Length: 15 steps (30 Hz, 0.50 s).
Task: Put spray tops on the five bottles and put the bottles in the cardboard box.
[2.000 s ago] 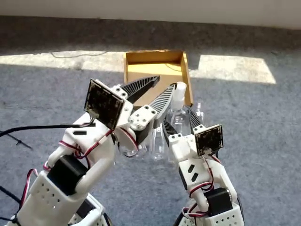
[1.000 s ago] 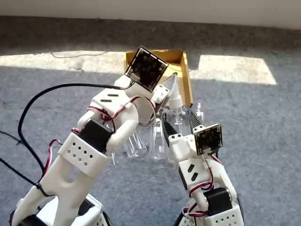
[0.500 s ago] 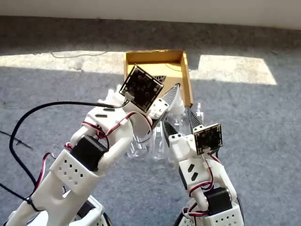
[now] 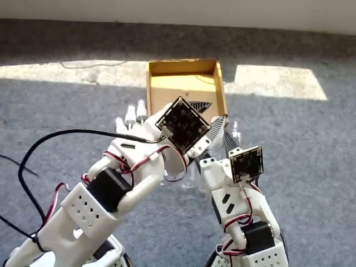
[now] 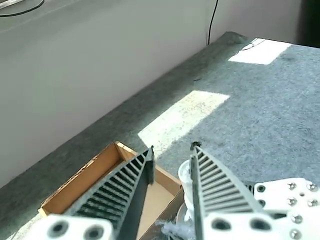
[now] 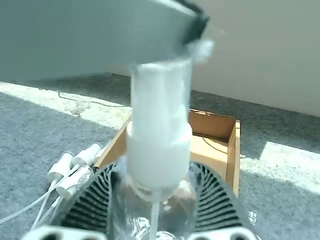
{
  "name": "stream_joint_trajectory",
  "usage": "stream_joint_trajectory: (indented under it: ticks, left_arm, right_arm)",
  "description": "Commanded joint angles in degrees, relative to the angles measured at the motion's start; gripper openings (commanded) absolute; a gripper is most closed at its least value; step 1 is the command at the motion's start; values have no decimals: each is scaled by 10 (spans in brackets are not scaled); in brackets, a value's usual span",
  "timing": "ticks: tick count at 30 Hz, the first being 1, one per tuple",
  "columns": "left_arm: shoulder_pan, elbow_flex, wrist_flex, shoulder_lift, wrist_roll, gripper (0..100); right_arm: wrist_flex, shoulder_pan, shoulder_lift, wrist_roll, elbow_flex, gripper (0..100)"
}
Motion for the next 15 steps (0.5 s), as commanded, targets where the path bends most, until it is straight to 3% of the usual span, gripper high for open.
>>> stream_joint_trajectory:
  ticks: [1, 6, 15]
  left_arm:
    - [4, -35, 13, 1, -4, 130]
    - [-15, -87, 43, 1, -5, 130]
    - [-156, -118, 45, 3, -2, 130]
  right_arm:
    - [-11, 3, -7, -2, -9, 4]
    - [12, 22, -7, 26, -11, 4]
    - [30, 44, 2, 59, -14, 4]
